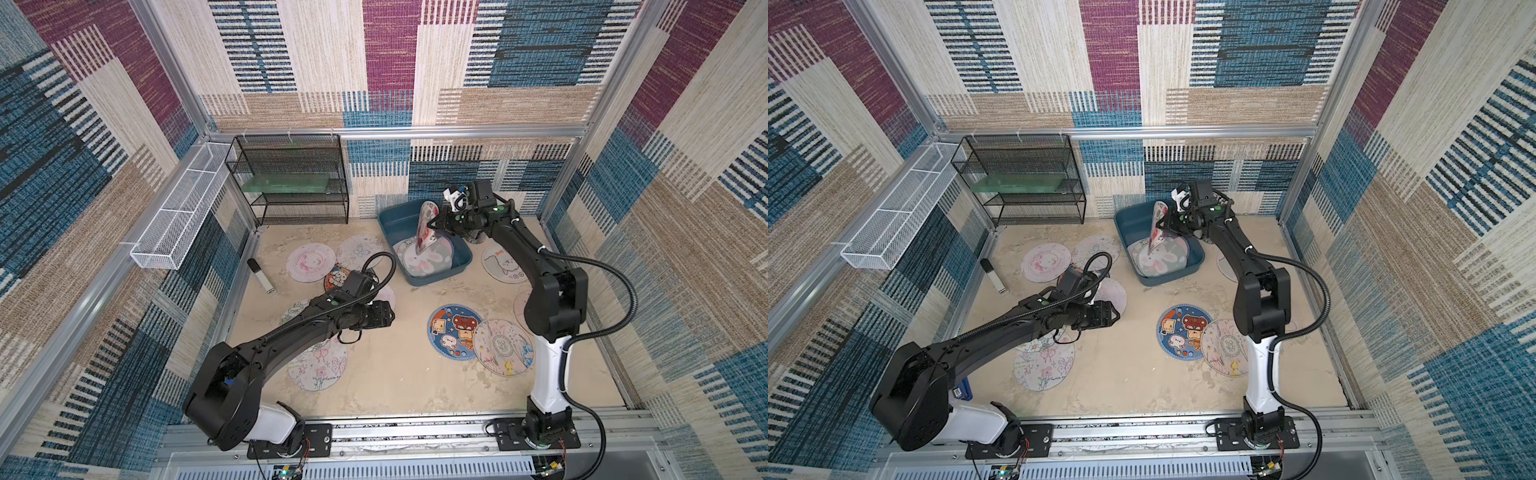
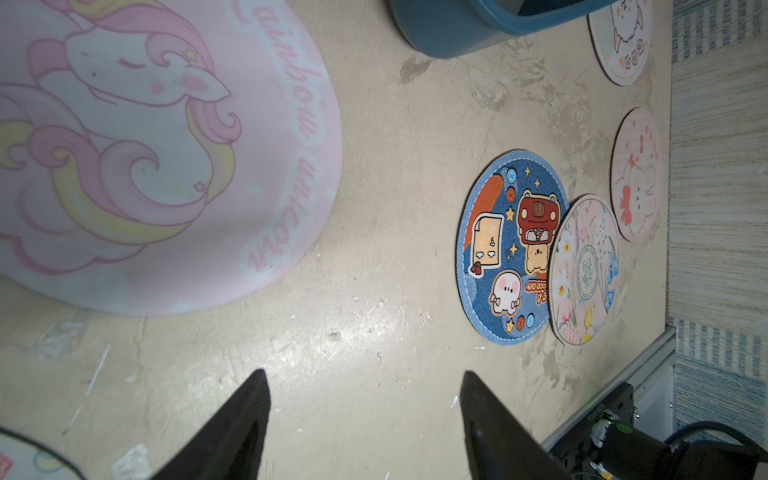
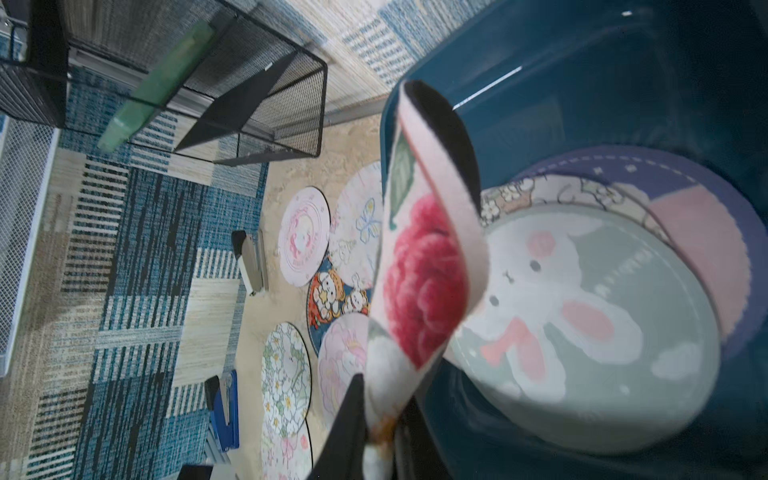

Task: Put the coasters into the storage box
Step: Place the coaster in the storage box.

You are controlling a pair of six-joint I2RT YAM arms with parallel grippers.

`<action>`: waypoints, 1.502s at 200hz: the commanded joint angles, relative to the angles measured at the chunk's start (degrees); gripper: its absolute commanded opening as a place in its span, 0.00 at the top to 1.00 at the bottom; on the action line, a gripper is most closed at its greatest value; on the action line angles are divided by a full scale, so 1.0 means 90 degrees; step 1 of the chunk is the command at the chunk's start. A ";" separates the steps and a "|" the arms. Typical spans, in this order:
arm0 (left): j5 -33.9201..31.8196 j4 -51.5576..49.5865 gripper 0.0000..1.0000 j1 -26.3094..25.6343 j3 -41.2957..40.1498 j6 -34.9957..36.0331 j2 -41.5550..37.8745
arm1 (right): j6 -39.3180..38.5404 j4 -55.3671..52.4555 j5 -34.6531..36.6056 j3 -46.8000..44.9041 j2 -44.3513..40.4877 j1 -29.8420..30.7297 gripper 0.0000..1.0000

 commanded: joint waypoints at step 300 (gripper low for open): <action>-0.0417 -0.0318 0.28 0.0341 -0.0103 -0.0139 -0.0398 | -0.0391 -0.1118 0.1495 -0.1170 -0.0311 -0.0083 0.12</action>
